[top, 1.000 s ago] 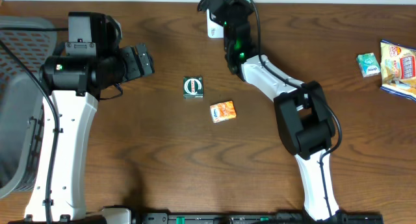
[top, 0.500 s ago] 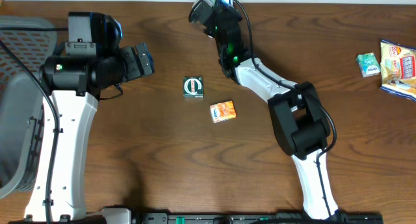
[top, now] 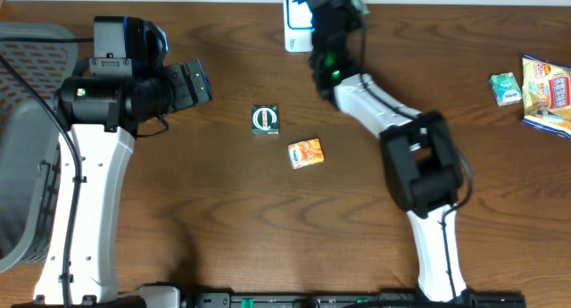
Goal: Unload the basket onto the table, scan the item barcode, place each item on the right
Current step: 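Carry the wipes pack right and drop it on the item pile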
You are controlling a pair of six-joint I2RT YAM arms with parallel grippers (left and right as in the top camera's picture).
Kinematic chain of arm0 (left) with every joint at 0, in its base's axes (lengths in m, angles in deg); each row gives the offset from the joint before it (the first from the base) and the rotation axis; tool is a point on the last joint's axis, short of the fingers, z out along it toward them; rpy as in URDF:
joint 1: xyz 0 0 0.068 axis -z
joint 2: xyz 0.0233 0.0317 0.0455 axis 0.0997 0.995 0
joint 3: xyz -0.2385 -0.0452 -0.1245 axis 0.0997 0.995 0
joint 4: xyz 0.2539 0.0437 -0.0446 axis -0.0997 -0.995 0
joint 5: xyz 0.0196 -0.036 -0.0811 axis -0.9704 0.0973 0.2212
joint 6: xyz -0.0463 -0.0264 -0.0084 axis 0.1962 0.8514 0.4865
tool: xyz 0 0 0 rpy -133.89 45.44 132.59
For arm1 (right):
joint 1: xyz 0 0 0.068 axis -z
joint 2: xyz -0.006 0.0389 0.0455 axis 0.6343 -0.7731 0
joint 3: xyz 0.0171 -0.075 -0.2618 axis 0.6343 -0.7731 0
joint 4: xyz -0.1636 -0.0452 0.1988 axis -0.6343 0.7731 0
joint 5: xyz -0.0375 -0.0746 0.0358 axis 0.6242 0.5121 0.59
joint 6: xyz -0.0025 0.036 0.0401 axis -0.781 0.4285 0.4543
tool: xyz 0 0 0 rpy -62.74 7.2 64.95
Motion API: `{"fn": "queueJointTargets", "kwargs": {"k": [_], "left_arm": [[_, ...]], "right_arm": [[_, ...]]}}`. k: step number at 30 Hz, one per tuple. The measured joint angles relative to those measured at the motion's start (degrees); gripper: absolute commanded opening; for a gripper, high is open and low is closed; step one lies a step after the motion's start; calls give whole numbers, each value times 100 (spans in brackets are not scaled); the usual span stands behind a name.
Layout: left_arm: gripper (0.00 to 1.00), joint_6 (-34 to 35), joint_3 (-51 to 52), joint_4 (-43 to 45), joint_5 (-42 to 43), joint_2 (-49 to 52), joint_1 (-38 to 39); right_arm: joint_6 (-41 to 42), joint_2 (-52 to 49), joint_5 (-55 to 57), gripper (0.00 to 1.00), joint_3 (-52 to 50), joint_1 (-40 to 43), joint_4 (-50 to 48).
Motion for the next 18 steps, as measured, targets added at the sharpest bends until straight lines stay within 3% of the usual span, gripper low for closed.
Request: {"fn": "queueJointTargets", "kwargs": {"k": [5,9,10,11,12,13,18], "left_arm": [[98,0,0,2,2,0,0],[98,0,0,-2,2,0,0],[98,0,0,0,2,0,0],[98,0,0,2,2,0,0],[98,0,0,4,2,0,0],[98,0,0,0,2,0,0],[98,0,0,2,2,0,0]], "right_arm": [[229,629,247,1,42,892,2090],[839,859,332,1,120,1969,3941],[1091,857,258,5,131,2282,4507],[1434,857,162,36,98,2632,5042],[1622,855,72,94,76,2876,5274],[1893,855,-76,99,68,3132,5515],[2820,857,-1115,99,68,4013,6172]]}}
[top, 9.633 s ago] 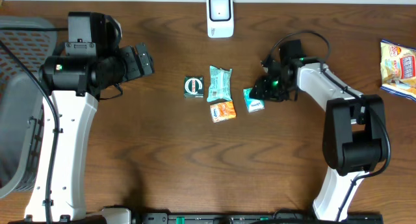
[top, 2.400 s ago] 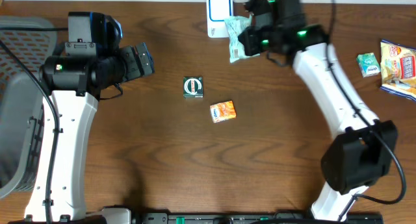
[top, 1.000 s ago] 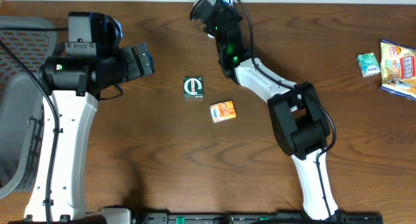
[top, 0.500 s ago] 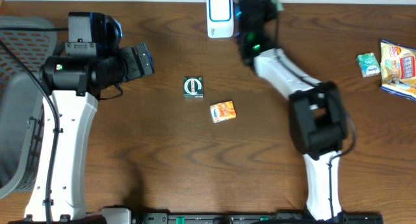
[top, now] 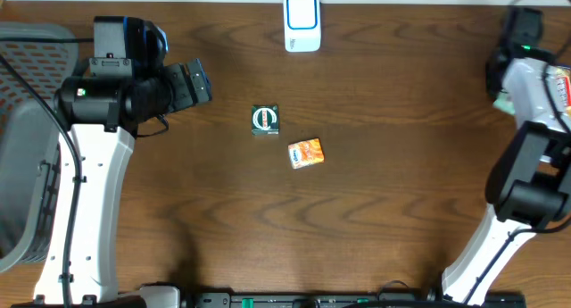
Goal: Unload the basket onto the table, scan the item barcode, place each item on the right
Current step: 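Carry the wipes pack right and drop it on the item pile, then reach the right gripper down and grasp the orange Kleenex pack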
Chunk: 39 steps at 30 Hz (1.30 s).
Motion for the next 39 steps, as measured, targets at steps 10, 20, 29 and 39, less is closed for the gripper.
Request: {"fn": "queueJointTargets", "kwargs": {"k": [10,20,29,39], "left_arm": [[98,0,0,-2,0,0,0],[98,0,0,0,0,0,0],[98,0,0,0,0,0,0],[98,0,0,0,0,0,0]], "right_arm": [[883,0,-4452,99,0,-50,302],[1340,0,-7860,98,2,-1134,1207],[890,0,-6723,36,0,-2726,2444],[730,0,-5119,56,0,-4334,2396]]}}
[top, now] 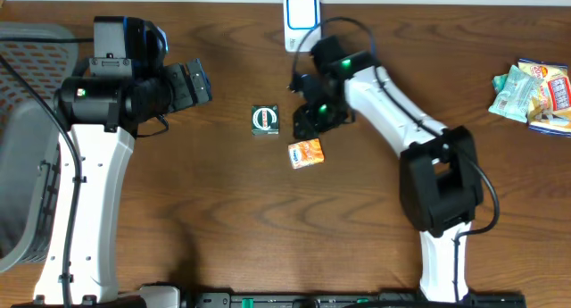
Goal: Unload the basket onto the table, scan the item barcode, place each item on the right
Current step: 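Reach the right gripper down and grasp the orange Kleenex pack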
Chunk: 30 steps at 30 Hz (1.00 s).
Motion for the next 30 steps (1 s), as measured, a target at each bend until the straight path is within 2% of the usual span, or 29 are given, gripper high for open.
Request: {"fn": "queueJointTargets", "kwargs": {"k": [5,7,10,12,18,20,21,25,26,28,30], "left_arm": [[98,0,0,0,0,0,0],[98,0,0,0,0,0,0],[98,0,0,0,0,0,0],[98,0,0,0,0,0,0],[98,0,0,0,0,0,0],[98,0,0,0,0,0,0],[98,0,0,0,0,0,0],[98,0,0,0,0,0,0],[98,0,0,0,0,0,0],[98,0,0,0,0,0,0],[98,0,0,0,0,0,0]], "right_arm": [[-107,0,380,52,-28,-291,-20],[-186,0,457,44,-153,-315,-81],[-280,0,538,18,-439,-313,-92],[-297,0,579,15,-568,-313,153],[-306,0,599,30,-531,-313,1279],[-313,0,601,45,-417,-313,1628],[-306,0,625,61,-326,-313,1694],[-328,0,833,89,-234,-293,1440],[-319,0,881,93,-234,-273,1272],[-361,0,938,93,-234,-223,1080],[-420,0,981,86,-234,-181,957]]}}
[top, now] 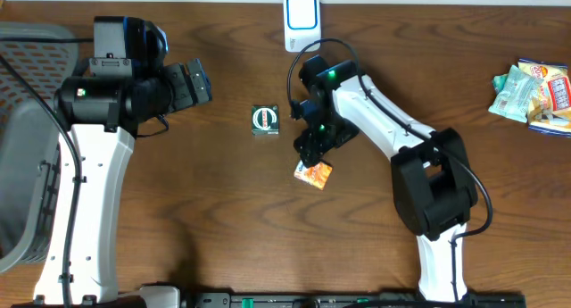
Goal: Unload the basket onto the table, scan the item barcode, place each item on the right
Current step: 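Reach the right gripper down and grasp the orange Kleenex pack, then lift the orange pack and move it toward the scanner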
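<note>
A small orange packet (pixel 316 174) lies tilted near the table's middle, its upper edge under my right gripper (pixel 309 156), which appears shut on it. A dark green packet (pixel 265 120) with a white ring lies a little to the upper left. The white and blue scanner (pixel 302 22) stands at the far edge. My left gripper (pixel 193 82) hangs over the table's left part, away from all items, and its jaw gap does not show.
A pile of snack packets (pixel 531 89) lies at the far right edge. A grey mesh basket (pixel 22 120) stands at the left, beside the left arm's base. The right arm's cable loops between the scanner and the gripper.
My right gripper has moved from just above the orange packet down onto it. The packet now sits slightly lower and to the right, turned at an angle. The left arm has not moved.
My right gripper was first up at the scanner, then far right by the snack pile, where a green packet ended up lying on the others. It then returned to the middle beside the two remaining packets and is now on the orange one. The left arm stayed still.
</note>
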You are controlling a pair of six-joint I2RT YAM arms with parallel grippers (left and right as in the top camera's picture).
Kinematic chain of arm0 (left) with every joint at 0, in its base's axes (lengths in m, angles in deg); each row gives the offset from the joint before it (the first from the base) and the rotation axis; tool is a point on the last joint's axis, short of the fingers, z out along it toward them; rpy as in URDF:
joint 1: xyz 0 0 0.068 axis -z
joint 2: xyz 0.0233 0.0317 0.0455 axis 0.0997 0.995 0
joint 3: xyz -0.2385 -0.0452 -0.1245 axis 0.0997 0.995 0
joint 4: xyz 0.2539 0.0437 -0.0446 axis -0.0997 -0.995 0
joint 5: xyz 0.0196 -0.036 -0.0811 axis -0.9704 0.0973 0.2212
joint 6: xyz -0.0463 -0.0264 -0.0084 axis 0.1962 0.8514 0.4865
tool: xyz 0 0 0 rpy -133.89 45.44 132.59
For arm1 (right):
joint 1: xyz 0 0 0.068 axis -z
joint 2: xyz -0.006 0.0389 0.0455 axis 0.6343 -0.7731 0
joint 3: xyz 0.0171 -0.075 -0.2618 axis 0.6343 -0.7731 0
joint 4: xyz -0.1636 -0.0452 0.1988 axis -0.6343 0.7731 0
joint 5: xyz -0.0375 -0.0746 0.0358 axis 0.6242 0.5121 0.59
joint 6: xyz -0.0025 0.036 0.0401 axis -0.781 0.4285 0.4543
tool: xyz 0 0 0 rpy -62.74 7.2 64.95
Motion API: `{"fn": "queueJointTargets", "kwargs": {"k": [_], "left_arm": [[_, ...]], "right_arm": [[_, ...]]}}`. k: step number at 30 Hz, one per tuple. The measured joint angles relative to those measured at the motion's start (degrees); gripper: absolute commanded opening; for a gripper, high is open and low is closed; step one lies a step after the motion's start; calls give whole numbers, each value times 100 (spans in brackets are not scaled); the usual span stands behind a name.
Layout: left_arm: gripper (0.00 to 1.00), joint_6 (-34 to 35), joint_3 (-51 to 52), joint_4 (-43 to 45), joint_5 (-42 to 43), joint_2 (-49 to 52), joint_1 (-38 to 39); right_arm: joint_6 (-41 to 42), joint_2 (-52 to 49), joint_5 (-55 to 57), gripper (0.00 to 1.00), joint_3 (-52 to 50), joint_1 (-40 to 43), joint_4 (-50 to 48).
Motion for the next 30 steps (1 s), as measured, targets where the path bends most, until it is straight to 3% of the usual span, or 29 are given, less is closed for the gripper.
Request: {"fn": "queueJointTargets", "kwargs": {"k": [3,6,11,14,15,16,26,30], "left_arm": [[98,0,0,0,0,0,0],[98,0,0,-2,0,0,0],[98,0,0,0,0,0,0],[98,0,0,0,0,0,0],[98,0,0,-2,0,0,0],[98,0,0,2,0,0,0],[97,0,0,0,0,0,0],[98,0,0,2,-2,0,0]], "right_arm": [[-85,0,-33,72,-2,37,-168],[-192,0,-267,68,-98,37,-208],[-564,2,-890,52,-518,37,-321],[-686,2,-1056,27,-857,37,-531],[-684,9,-1115,8,-911,37,-564],[-699,24,-1156,1,-964,37,-590],[-518,68,-1836,1,-717,181,-319],[-164,68,-2422,1,-42,813,-396]]}}
